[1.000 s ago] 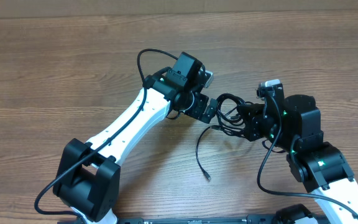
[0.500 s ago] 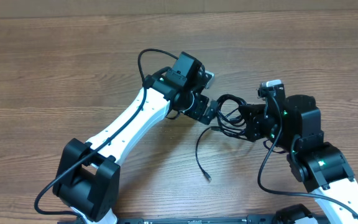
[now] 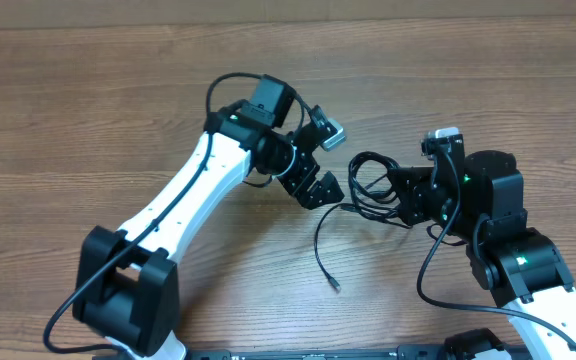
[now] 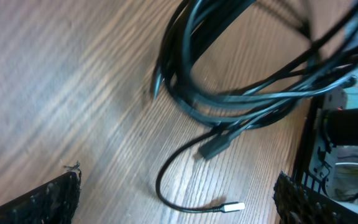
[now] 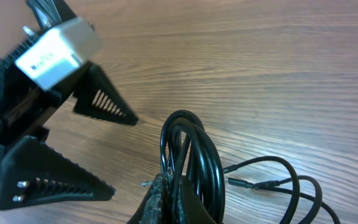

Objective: Untangle cables

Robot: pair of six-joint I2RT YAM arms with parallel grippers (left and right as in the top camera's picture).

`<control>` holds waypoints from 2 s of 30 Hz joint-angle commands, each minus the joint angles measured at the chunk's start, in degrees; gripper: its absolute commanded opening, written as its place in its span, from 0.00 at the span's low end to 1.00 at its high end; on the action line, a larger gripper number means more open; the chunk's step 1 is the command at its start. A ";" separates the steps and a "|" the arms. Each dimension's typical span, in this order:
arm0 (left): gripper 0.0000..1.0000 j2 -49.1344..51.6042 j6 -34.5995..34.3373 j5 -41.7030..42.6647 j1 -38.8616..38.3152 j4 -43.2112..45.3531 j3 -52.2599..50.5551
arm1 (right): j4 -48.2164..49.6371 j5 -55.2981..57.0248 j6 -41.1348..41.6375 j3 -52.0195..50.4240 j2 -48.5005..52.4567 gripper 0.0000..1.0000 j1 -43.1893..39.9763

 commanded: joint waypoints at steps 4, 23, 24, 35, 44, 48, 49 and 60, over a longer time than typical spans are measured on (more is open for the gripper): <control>1.00 -2.45 7.17 8.83 1.22 2.21 1.40 | 3.08 -9.46 0.07 1.86 -0.74 0.04 -0.17; 1.00 -2.45 11.28 11.69 2.12 4.46 1.38 | 7.02 -17.05 0.13 1.86 -0.74 0.04 -0.17; 1.00 -2.45 11.28 11.69 2.12 4.31 1.38 | 7.02 -17.07 0.13 1.86 -0.74 0.04 -0.17; 0.88 -2.45 11.32 11.47 2.08 4.74 1.38 | 7.02 -17.05 0.37 1.86 -0.74 0.04 -0.17; 0.04 -2.45 11.26 8.28 2.08 4.90 1.38 | 7.02 -17.51 0.79 1.86 -0.74 0.04 -0.17; 0.04 -2.45 11.10 8.24 2.10 4.90 1.38 | 6.95 -17.46 0.79 1.86 -0.72 0.04 -0.17; 0.04 -2.45 10.69 8.20 2.19 4.92 1.38 | 6.86 -17.44 0.76 1.86 -0.72 0.04 -0.17; 0.04 -2.73 -9.46 -2.67 6.86 5.60 1.40 | -1.99 -5.68 0.79 1.86 -0.72 0.86 -0.17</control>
